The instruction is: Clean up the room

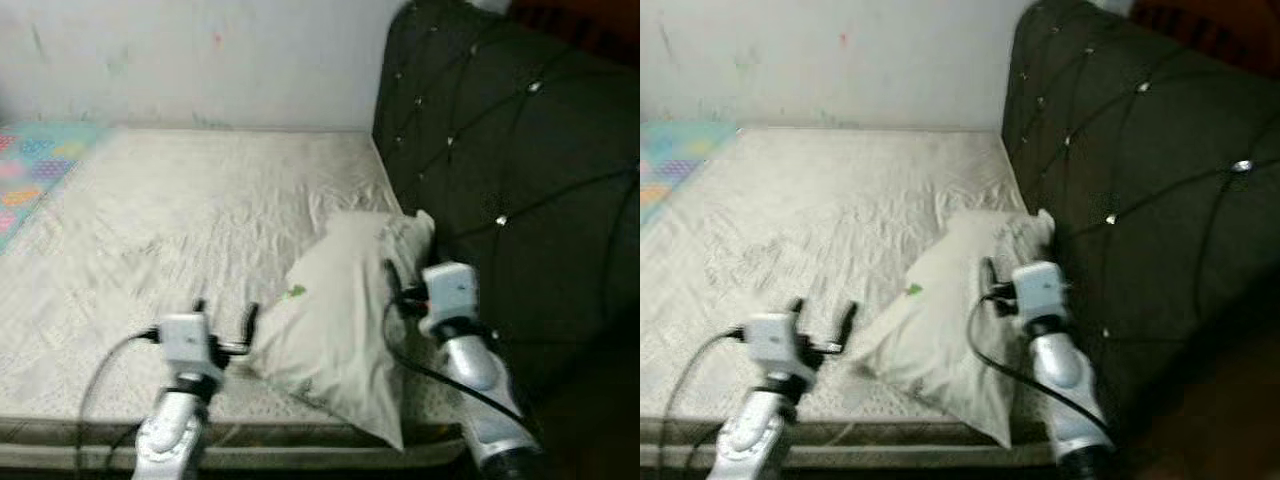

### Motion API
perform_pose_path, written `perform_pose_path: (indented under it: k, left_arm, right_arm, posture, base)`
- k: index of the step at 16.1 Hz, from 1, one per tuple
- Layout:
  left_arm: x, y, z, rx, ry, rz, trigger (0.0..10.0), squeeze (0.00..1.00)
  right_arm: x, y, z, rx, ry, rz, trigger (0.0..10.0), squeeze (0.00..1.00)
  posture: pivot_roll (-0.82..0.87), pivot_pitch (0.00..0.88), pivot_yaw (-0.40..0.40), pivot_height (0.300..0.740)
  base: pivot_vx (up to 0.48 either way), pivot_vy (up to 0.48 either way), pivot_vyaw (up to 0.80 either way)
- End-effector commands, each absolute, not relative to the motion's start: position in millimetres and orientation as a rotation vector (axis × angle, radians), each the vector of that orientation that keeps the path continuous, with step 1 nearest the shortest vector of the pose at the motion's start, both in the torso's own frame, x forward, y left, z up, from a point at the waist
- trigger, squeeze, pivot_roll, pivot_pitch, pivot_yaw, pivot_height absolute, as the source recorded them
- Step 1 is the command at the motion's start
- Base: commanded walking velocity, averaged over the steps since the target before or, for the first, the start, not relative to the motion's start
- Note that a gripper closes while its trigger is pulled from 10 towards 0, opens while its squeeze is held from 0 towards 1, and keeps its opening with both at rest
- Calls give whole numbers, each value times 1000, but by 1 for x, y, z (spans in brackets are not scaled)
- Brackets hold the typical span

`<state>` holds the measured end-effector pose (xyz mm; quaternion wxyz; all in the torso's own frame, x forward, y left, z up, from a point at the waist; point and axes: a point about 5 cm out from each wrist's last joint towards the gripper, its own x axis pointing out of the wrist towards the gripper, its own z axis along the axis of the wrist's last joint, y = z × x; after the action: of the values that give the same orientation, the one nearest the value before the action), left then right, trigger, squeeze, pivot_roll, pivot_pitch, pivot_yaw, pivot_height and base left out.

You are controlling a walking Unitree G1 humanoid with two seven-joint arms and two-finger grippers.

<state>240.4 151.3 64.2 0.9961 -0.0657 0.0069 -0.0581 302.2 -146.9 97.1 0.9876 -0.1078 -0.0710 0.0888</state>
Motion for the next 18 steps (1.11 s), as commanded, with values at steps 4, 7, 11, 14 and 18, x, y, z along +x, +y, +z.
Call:
perform_pose_path:
  k: [4,7,11,14,18]
  left_arm:
    - [242,143,65,-144,13,-143,10000,0]
    - [241,140,66,-153,8,-160,10000,0]
    - [241,139,66,-152,10,-165,10000,0]
    - [241,139,65,-152,10,-166,10000,0]
    - [241,140,64,-149,13,-146,10000,0]
  right_arm:
    - [303,-155,99,-243,-145,165,10000,0]
    - [303,-154,100,-246,-147,170,10000,0]
    - [302,-157,99,-238,-142,158,10000,0]
    - [302,-158,99,-234,-142,156,10000,0]
    - [301,-158,99,-225,-143,155,10000,0]
  posture:
    - [-85,0,-13,740]
    - [-88,0,-13,740]
    - [-93,0,-12,740]
    - [-93,0,-12,740]
    - [-95,0,-10,740]
  base:
    - [0,0,0]
    - [181,0,735]
    - [307,0,133]
    - [306,0,0]
    - [131,0,0]
